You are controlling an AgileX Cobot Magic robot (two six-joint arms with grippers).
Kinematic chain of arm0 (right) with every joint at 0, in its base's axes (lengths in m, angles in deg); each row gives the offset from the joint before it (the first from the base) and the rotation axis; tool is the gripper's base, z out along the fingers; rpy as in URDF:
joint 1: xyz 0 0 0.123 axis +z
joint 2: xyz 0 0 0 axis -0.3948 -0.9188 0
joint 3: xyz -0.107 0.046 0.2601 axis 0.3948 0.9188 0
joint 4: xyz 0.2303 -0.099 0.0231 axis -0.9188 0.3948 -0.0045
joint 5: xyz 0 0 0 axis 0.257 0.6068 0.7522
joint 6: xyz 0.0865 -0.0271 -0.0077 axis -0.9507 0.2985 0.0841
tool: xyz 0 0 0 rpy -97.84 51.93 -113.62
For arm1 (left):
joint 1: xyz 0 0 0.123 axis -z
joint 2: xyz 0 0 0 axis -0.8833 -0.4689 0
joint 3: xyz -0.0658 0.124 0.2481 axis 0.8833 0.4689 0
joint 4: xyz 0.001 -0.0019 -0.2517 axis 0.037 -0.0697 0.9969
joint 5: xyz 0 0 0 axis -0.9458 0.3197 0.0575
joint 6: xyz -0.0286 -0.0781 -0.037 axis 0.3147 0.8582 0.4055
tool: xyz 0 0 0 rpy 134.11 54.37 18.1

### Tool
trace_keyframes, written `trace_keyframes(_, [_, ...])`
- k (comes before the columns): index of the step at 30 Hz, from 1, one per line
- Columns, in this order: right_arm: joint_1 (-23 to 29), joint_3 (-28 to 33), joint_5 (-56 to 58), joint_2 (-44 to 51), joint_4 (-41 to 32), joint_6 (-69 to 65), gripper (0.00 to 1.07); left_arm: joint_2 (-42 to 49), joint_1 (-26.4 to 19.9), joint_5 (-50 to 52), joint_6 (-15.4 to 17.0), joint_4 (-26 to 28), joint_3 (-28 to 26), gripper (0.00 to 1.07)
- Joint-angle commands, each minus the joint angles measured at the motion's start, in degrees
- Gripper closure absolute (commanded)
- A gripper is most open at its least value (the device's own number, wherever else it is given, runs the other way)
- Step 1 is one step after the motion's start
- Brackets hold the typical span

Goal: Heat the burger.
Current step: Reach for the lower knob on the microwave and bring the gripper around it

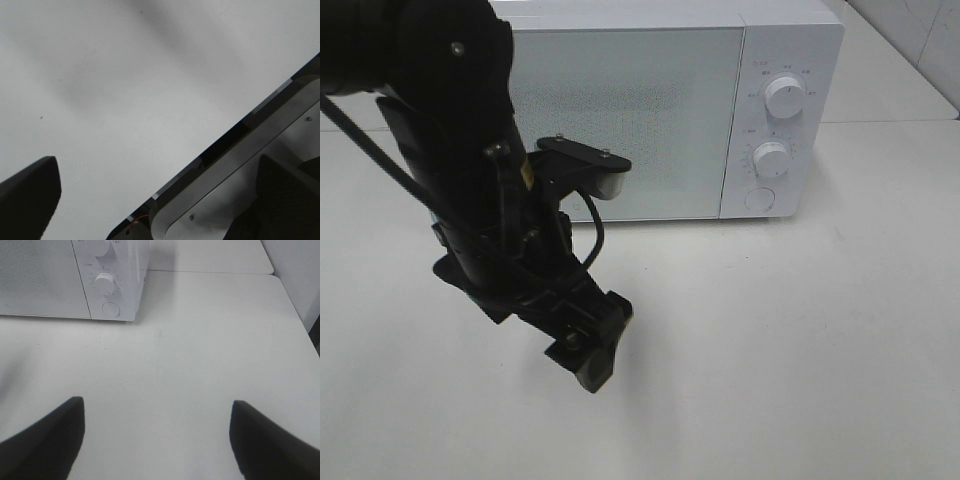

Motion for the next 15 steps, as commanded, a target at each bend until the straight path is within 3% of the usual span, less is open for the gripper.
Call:
trace_keyframes(1, [-0.3,0.1,-0.4,1.5,0.1,-0.4,0.32,3.5,-3.0,-3.4,3.2,-3.6,-0.4,0.08])
trace_keyframes(8, [-0.3,0.1,-0.4,1.5,0.1,-0.4,0.32,8.9,-12.1,-7.2,2.7,-3.7,-0.4,0.08])
trace_keyframes(10, [-0.3,0.1,-0.4,1.5,0.1,-0.4,0.32,11.7,-18.0,-9.2,1.1,-3.6,-0.4,0.08])
trace_keyframes(11, [-0.3,0.1,-0.4,1.5,0.1,-0.4,0.32,11.7,-18.0,-9.2,1.1,-3.6,-0.4,0.08])
trace_keyframes(12, [-0.3,0.1,-0.4,1.5,0.1,-0.4,0.32,13.6,-22.2,-11.0,0.4,-3.6,-0.4,0.08])
trace_keyframes(14, [-0.3,0.1,-0.4,1.5,0.1,-0.4,0.32,14.4,-24.0,-11.9,-0.1,-3.6,-0.4,0.08])
trace_keyframes(15, [-0.3,0.1,-0.4,1.5,0.1,-0.4,0.32,16.0,-27.9,-13.6,-1.1,-3.6,-0.4,0.08])
